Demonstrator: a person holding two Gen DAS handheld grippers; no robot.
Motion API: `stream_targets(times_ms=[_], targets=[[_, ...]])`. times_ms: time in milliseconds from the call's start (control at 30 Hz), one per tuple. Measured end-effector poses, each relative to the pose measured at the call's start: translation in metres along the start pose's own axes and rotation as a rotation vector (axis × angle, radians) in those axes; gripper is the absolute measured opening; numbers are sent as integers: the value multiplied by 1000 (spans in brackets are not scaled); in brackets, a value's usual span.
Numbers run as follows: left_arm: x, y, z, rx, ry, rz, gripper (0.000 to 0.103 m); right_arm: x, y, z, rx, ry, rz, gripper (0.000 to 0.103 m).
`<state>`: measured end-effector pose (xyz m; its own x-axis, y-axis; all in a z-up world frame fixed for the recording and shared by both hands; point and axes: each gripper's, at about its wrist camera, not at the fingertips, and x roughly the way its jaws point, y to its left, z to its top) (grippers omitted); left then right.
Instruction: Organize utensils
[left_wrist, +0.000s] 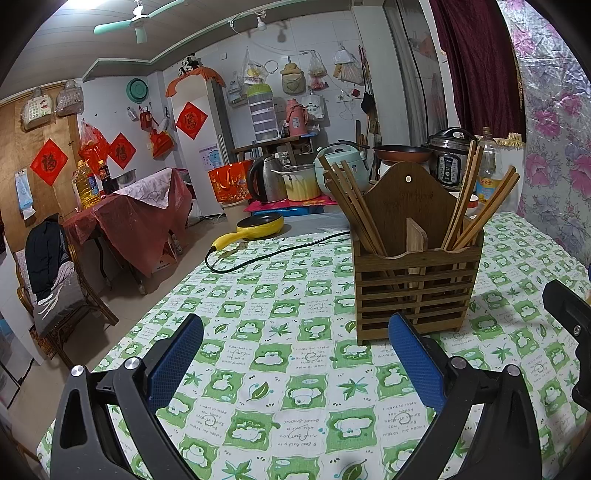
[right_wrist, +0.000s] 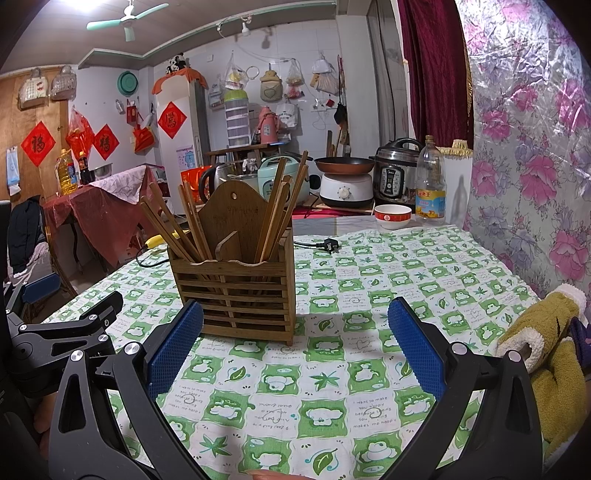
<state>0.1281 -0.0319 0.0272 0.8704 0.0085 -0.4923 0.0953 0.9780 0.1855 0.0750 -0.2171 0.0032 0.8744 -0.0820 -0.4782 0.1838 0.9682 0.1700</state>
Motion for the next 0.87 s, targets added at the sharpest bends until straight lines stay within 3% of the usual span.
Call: stream_targets(times_ms=[867], targets=[[-3,-5,-1,11,-13,-19,98,0,0,1,3,-2,1,97]])
